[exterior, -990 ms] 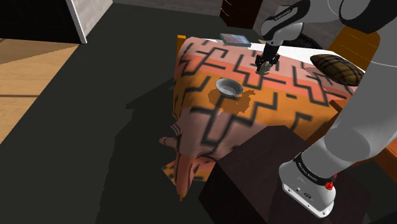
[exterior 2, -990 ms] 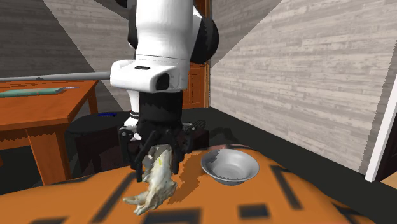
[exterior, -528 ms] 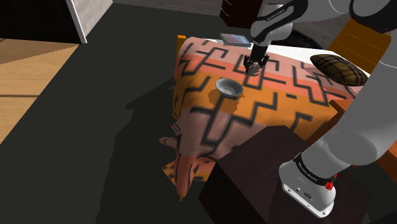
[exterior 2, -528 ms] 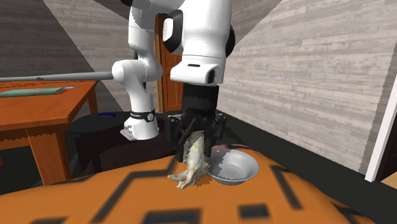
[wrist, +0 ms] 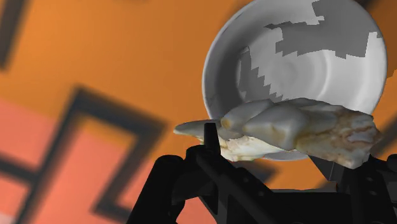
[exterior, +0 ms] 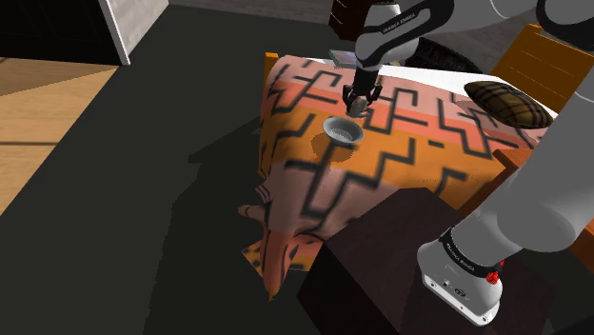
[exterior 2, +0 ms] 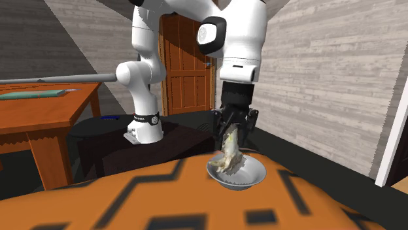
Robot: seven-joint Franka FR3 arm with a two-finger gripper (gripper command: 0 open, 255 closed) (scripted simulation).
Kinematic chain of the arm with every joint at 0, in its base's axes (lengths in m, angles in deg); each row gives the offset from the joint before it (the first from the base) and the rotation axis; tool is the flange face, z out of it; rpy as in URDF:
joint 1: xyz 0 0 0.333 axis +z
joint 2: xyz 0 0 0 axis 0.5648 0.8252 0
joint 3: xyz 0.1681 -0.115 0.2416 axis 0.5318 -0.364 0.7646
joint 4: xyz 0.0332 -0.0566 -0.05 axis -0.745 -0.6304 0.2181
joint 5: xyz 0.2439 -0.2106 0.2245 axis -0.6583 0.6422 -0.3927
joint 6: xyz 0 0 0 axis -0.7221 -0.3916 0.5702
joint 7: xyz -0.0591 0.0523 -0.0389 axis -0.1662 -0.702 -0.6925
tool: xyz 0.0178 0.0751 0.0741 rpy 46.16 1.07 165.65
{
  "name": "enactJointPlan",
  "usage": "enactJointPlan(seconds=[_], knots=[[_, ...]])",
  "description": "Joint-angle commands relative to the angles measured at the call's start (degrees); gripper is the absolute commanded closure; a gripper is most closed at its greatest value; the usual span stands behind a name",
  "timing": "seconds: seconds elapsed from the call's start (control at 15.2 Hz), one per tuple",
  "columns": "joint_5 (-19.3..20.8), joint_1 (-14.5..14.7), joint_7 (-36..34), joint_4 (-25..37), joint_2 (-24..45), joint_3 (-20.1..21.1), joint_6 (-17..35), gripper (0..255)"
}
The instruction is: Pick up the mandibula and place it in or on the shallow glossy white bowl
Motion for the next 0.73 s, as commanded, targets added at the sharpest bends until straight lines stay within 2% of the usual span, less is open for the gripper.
enactJointPlan(seconds=[0.0, 0.13, 0.66], knots=[[0.04, 1.64, -2.79, 0.31, 0.24, 1.03, -0.28, 255], [0.08, 2.91, -4.88, 0.59, 0.38, 1.84, -0.57, 255], [-1.04, 2.51, -4.5, -1.02, 4.31, 2.23, 4.85, 255]])
